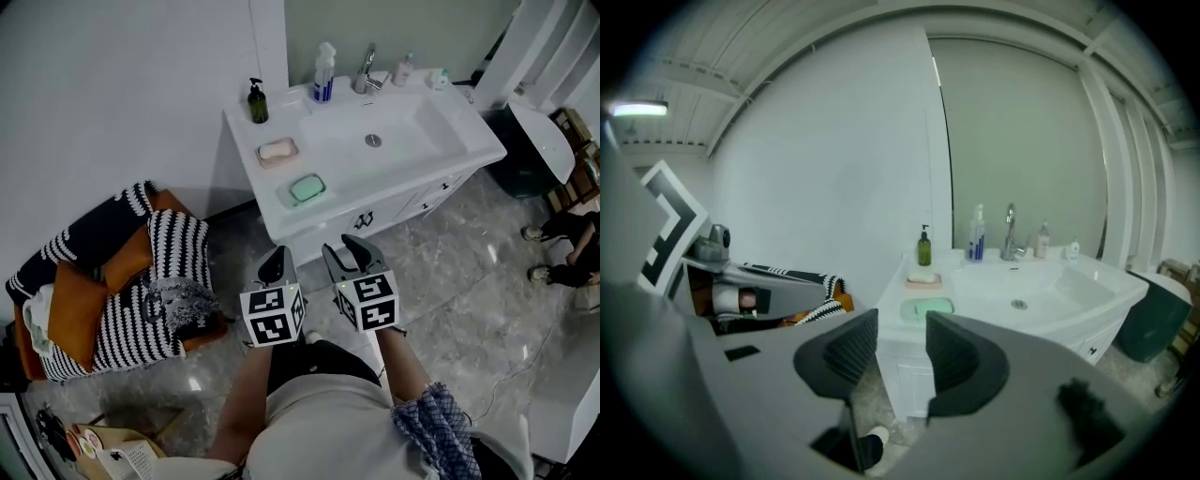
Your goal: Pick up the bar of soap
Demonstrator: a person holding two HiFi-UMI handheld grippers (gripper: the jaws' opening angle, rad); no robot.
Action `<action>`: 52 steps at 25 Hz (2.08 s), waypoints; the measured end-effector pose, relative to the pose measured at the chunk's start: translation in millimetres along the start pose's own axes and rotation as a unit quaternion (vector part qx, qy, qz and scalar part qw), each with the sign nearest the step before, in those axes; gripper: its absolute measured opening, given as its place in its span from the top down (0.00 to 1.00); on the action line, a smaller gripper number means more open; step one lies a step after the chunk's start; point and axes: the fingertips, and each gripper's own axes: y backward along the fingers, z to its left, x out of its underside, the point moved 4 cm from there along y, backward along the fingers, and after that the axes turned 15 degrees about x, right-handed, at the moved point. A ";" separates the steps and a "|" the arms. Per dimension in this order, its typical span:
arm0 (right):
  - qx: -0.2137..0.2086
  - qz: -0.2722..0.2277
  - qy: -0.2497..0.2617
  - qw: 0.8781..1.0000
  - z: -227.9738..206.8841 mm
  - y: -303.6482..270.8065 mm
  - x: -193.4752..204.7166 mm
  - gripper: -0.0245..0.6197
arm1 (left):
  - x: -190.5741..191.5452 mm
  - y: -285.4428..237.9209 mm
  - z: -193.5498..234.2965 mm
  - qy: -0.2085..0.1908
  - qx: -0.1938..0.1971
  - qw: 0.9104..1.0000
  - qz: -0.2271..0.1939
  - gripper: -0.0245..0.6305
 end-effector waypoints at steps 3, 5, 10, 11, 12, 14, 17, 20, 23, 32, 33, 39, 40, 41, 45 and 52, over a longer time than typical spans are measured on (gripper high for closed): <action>-0.006 -0.001 -0.005 1.000 -0.3 -10.8 -4.4 0.73 | -4.1 -6.5 5.6 -0.008 0.002 1.000 0.003 0.95; -0.009 -0.001 -0.005 1.000 -0.2 -20.3 -8.2 0.73 | -7.2 -11.3 13.6 -0.006 0.001 1.000 0.002 0.95; -0.029 -0.015 -0.008 0.999 4.2 -42.5 -22.4 0.73 | -16.5 -26.6 33.9 0.002 -0.003 1.000 0.005 0.95; -0.031 -0.014 -0.006 0.999 4.3 -47.9 -25.0 0.73 | -19.1 -30.8 37.4 0.003 -0.002 1.000 0.005 0.95; -0.031 -0.012 -0.002 0.999 4.6 -53.8 -27.1 0.73 | -21.6 -35.2 41.3 0.005 -0.001 1.000 0.005 0.95; -0.031 -0.009 0.007 0.999 6.2 -64.8 -30.8 0.73 | -25.7 -42.9 50.0 0.010 0.001 1.000 0.006 0.95; -0.031 -0.008 0.007 0.999 6.0 -78.7 -36.8 0.73 | -32.9 -54.0 60.8 0.008 0.003 1.000 0.009 0.95; -0.037 -0.008 0.002 0.999 4.5 -92.7 -43.8 0.73 | -43.2 -66.1 70.0 -0.006 0.009 1.000 0.012 0.95; -0.035 -0.015 -0.006 0.999 2.9 -106.8 -54.0 0.73 | -52.4 -78.2 81.8 -0.001 0.016 1.000 0.012 0.95; -0.029 -0.032 0.012 0.999 0.4 -151.6 -91.0 0.73 | -81.5 -104.4 118.4 0.002 0.027 1.000 0.013 0.95; -0.029 -0.032 0.013 0.999 0.8 -156.1 -94.3 0.73 | -84.2 -106.5 122.5 0.002 0.028 1.000 0.013 0.95; -0.054 -0.028 0.023 0.998 7.7 -182.9 -105.7 0.73 | -93.0 -118.7 144.7 0.001 0.036 0.999 0.019 0.95; -0.065 -0.027 0.026 0.997 10.3 -187.3 -108.1 0.73 | -94.6 -120.4 148.4 0.000 0.037 0.999 0.021 0.95; -0.074 -0.028 0.030 0.996 12.5 -191.7 -111.4 0.73 | -97.0 -122.4 152.1 -0.002 0.039 0.999 0.022 0.95; -0.089 -0.024 0.065 0.994 20.0 -208.7 -119.9 0.73 | -104.3 -130.0 166.2 -0.007 0.047 0.999 0.025 0.95; -0.128 0.010 0.148 0.981 27.9 -234.6 -118.0 0.71 | -115.1 -141.0 181.7 -0.010 0.050 0.998 0.025 0.95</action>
